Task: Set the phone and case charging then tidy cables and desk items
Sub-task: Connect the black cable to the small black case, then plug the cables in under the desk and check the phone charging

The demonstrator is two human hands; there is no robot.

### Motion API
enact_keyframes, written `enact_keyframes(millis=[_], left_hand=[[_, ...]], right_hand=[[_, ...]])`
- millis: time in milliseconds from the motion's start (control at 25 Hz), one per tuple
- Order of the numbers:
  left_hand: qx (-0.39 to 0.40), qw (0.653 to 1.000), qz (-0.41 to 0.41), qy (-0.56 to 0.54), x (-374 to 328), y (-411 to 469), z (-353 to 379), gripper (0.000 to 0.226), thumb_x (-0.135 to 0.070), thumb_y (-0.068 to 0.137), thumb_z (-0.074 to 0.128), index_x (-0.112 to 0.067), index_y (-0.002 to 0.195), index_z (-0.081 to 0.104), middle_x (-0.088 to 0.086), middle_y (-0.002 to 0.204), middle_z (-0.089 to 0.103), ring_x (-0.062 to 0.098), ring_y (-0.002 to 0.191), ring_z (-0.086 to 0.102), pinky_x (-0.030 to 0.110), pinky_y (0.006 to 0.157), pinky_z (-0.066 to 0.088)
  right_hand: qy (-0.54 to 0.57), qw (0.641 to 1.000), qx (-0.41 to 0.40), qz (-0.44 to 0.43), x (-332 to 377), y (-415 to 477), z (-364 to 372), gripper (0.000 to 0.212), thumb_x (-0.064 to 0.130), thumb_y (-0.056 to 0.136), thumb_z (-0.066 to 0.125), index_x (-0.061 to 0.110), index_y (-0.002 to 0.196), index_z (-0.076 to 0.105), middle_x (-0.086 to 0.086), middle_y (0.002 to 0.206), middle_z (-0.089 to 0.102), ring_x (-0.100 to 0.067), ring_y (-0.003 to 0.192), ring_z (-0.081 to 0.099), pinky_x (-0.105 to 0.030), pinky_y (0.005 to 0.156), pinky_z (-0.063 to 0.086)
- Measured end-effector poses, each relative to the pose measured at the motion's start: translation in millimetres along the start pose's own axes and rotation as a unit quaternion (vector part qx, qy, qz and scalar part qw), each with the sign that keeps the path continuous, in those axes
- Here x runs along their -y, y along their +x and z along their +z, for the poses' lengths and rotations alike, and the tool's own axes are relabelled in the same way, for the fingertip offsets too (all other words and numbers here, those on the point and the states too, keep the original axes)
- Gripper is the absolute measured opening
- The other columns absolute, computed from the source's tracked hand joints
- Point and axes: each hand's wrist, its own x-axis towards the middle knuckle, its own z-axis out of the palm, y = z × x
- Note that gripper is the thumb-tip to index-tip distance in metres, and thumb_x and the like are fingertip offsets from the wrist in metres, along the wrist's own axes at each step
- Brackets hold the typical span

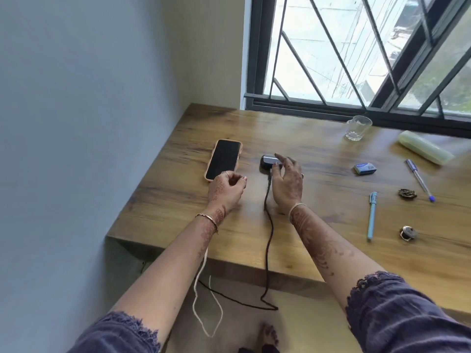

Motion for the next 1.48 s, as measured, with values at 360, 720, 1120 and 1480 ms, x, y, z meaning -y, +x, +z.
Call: enact_keyframes(millis=[360, 720, 1120, 1480], left_hand=[[-0.022, 0.998, -0.016, -0.050, 69.6, -112.9, -117.8, 0.010, -0.029, 0.083, 0.067, -0.019, 0.085, 0.069, 0.000, 0.084, 0.072, 0.017, 0.080, 0.069, 0.041, 0.084, 0.057], [-0.064, 0.981, -0.172, -0.064, 200.9, -157.9, -167.4, 0.018, -0.035, 0.071, 0.055, -0.024, 0.077, 0.067, -0.002, 0.079, 0.072, 0.026, 0.088, 0.068, 0.048, 0.086, 0.055], [-0.061, 0.951, -0.253, -0.164, 290.1, -132.9, -148.8, 0.021, -0.017, 0.094, 0.043, -0.024, 0.107, 0.058, -0.002, 0.103, 0.065, 0.015, 0.096, 0.061, 0.036, 0.094, 0.048], [-0.070, 0.936, -0.274, -0.210, 316.9, -120.5, -144.7, 0.045, -0.012, 0.094, 0.040, -0.019, 0.138, 0.044, -0.004, 0.138, 0.053, 0.020, 0.125, 0.050, 0.035, 0.104, 0.043]], right_hand=[[0.074, 0.994, -0.050, -0.062, 75.3, -191.7, 59.7, 0.019, 0.011, 0.091, 0.052, 0.014, 0.107, 0.063, -0.003, 0.106, 0.063, -0.014, 0.094, 0.058, -0.017, 0.085, 0.044], [0.009, 0.970, 0.200, 0.136, 69.5, -310.9, 153.9, 0.032, 0.008, 0.092, 0.044, 0.011, 0.119, 0.060, -0.008, 0.124, 0.061, -0.022, 0.120, 0.053, -0.022, 0.101, 0.033], [-0.235, 0.888, 0.387, 0.076, -17.5, -275.9, 280.6, 0.050, 0.035, 0.096, 0.032, 0.009, 0.138, 0.040, -0.013, 0.146, 0.038, -0.029, 0.136, 0.029, -0.041, 0.115, 0.016], [-0.349, 0.842, 0.405, -0.073, -9.5, -257.0, 300.6, 0.034, 0.007, 0.096, 0.035, 0.006, 0.128, 0.048, -0.017, 0.134, 0.050, -0.032, 0.127, 0.044, -0.043, 0.102, 0.034]])
